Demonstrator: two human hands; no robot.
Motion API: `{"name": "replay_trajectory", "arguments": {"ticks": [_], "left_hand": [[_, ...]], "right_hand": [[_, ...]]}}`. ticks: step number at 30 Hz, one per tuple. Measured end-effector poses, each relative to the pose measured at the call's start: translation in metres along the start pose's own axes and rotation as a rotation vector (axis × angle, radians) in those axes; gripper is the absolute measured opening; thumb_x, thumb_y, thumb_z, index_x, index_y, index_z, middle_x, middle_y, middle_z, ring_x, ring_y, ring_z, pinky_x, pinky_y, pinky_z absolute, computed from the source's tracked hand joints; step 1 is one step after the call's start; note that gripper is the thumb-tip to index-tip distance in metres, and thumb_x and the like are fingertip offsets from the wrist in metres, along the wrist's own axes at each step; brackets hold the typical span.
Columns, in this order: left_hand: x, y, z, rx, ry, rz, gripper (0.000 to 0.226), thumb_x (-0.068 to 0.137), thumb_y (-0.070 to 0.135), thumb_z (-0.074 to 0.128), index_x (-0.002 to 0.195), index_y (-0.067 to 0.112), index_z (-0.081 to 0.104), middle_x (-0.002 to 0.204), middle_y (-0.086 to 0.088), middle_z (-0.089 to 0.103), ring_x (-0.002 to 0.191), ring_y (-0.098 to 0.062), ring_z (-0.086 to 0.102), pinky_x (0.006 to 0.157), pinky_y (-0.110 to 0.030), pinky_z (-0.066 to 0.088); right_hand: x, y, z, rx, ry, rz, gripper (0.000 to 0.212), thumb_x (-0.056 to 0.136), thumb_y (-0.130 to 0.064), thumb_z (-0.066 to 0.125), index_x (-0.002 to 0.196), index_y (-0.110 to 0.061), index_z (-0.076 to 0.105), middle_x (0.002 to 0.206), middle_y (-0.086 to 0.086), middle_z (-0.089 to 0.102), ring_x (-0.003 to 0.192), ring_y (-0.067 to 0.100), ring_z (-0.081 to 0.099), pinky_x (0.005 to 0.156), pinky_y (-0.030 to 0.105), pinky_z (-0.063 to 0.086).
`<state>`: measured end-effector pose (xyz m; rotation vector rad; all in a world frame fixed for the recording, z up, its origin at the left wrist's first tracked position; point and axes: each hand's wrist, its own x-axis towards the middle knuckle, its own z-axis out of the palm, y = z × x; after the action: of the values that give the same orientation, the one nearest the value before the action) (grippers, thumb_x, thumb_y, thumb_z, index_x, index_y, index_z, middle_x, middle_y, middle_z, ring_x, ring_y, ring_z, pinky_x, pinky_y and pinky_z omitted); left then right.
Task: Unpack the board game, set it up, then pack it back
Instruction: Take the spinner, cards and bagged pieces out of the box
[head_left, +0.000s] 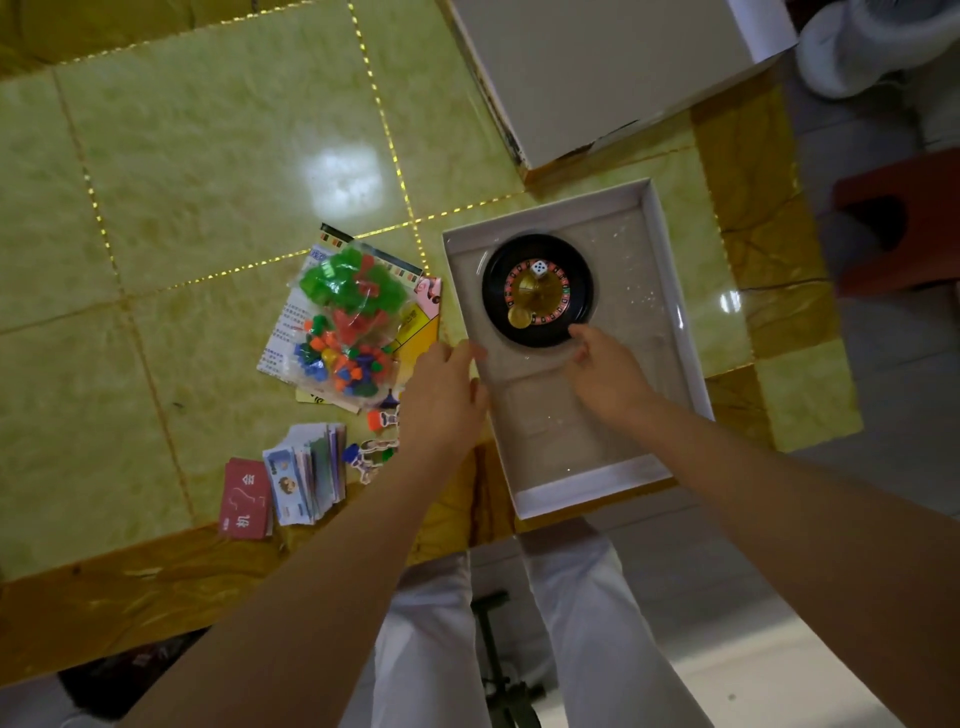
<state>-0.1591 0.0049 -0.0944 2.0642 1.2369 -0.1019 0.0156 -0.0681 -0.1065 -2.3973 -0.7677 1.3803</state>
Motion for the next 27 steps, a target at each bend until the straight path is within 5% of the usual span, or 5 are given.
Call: {"name": "replay_trajectory", "arguments": {"ticks": [4,9,15,19,27], "left_hand": [[0.030,0.019,0.009,0.209,-0.113,0.107,0.053,0.094,0.023,0.051,0.145,0.022,0.038,0.127,-0.009,0.046,0.115,-0.027,0.045,0.088,-0.036,0.043],[0.048,0.030,0.013,0.526,-0.209,0.118,0.056,0.093,0.021,0.050,0.147,0.021,0.034,0.134,-0.008,0.035,0.118,-0.027,0.041,0.088,-0.035,0.044],[0.055,0.033,0.009,0.440,-0.261,0.121,0.048,0.094,0.020,0.052,0.141,0.019,0.044,0.136,-0.005,0.033,0.119,-0.025,0.040,0.092,-0.033,0.046],[0.055,0.036,0.007,0.436,-0.277,0.112,0.049,0.094,0.019,0.052,0.142,0.020,0.043,0.139,-0.004,0.031,0.121,-0.024,0.038,0.091,-0.032,0.046],[0.061,0.040,0.006,0.462,-0.257,0.087,0.045,0.092,0.015,0.055,0.134,0.022,0.043,0.141,-0.008,0.028,0.123,-0.027,0.039,0.075,-0.032,0.046]], "right_hand": [[0.010,-0.008,-0.010,0.186,-0.004,0.063,0.038,0.094,-0.010,0.049,0.131,0.002,0.048,0.084,0.013,0.058,0.083,0.028,0.057,0.081,0.043,0.048],[0.015,-0.013,0.000,0.277,0.023,0.123,0.047,0.089,-0.015,0.050,0.135,-0.010,0.044,0.093,0.013,0.064,0.094,0.032,0.063,0.089,0.049,0.050],[0.034,-0.025,0.001,0.365,0.083,0.272,0.075,0.075,-0.038,0.045,0.143,-0.010,0.032,0.110,0.015,0.067,0.103,0.033,0.063,0.092,0.052,0.050],[0.043,-0.031,-0.001,0.496,0.200,0.392,0.068,0.074,-0.042,0.044,0.136,-0.013,0.044,0.113,0.018,0.067,0.105,0.034,0.063,0.092,0.049,0.051],[0.037,-0.017,-0.019,0.478,0.274,0.320,0.032,0.089,-0.012,0.050,0.117,-0.016,0.064,0.109,0.009,0.069,0.100,0.026,0.064,0.091,0.038,0.051]]}}
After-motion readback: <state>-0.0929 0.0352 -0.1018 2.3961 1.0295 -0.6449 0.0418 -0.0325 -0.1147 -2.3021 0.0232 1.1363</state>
